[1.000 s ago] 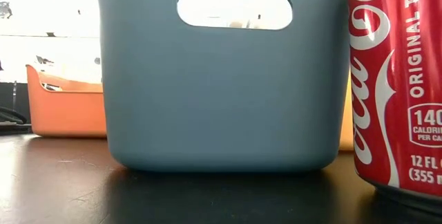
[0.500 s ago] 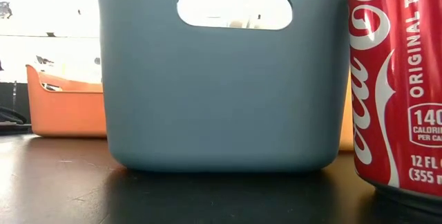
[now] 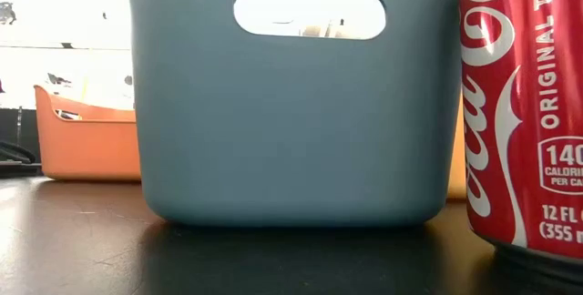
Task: Sort soda cans
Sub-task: Put the left red-white soda can into the yellow bin
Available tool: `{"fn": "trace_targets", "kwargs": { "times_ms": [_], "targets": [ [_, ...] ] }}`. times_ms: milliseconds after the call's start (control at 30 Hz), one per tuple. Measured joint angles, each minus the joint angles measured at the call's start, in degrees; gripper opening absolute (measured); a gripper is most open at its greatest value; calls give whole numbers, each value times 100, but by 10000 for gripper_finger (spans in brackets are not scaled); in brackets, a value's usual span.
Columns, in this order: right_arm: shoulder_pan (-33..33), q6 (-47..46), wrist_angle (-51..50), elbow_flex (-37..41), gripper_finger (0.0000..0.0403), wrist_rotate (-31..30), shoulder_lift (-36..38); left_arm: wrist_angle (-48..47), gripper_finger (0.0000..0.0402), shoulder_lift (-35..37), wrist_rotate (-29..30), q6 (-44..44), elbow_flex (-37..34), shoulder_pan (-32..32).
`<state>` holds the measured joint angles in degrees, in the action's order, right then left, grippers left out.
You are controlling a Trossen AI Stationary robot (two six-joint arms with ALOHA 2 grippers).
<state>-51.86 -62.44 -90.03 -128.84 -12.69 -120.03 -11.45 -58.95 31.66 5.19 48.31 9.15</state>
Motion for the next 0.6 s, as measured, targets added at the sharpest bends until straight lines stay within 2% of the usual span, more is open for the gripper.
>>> {"fn": "trace_targets", "kwargs": {
  "times_ms": [133, 233, 300, 600],
  "targets": [
    [-132, -109, 2, 0, 354, -354, 0, 753, 366, -419, -788, -326, -4, 6],
    [-249, 87, 3, 0, 354, -960, 2, 1576, 366, -866, -1619, -667, 14, 64],
    [-304, 189, 3, 0, 354, -1350, 10, 1679, 366, -1200, -1924, -846, 163, 126],
    [-131, 79, 304, -2, 354, -1659, -2, 930, 366, -2544, -1936, -1078, 1340, 273]
  ]
}}
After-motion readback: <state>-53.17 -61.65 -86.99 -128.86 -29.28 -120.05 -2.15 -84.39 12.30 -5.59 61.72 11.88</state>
